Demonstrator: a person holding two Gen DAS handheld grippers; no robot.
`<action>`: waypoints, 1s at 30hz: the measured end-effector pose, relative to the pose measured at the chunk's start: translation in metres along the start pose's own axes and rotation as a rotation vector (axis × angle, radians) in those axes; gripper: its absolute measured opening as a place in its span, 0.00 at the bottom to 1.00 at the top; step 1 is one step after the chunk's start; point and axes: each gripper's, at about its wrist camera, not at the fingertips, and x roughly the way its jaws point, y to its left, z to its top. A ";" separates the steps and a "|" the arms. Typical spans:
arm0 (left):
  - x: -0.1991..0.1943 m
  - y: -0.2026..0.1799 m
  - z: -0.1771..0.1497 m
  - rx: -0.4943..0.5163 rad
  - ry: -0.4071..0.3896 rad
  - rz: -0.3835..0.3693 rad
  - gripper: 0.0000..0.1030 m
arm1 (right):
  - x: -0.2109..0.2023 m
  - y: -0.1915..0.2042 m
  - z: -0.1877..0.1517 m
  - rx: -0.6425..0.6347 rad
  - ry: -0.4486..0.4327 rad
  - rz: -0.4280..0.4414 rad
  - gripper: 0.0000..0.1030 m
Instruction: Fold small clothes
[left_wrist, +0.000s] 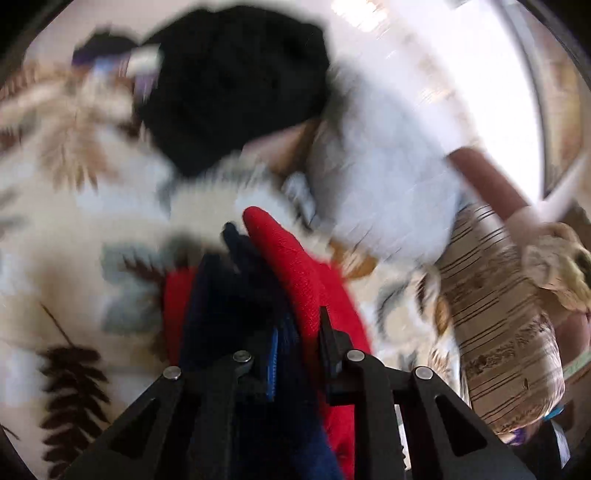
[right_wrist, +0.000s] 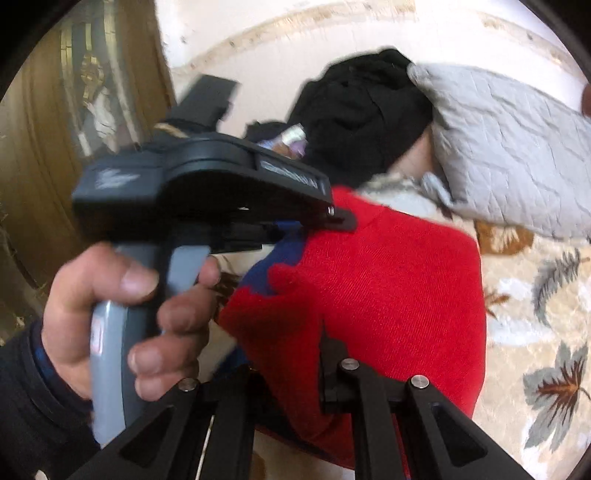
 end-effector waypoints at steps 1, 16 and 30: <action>-0.002 0.006 -0.004 -0.004 -0.022 0.032 0.18 | 0.003 0.006 -0.002 -0.022 -0.008 -0.007 0.10; -0.033 0.014 -0.064 0.011 0.032 0.130 0.50 | -0.033 -0.037 -0.059 0.221 0.041 0.078 0.64; -0.041 -0.024 -0.101 0.182 0.004 0.372 0.56 | -0.027 -0.153 -0.074 0.674 0.117 0.210 0.65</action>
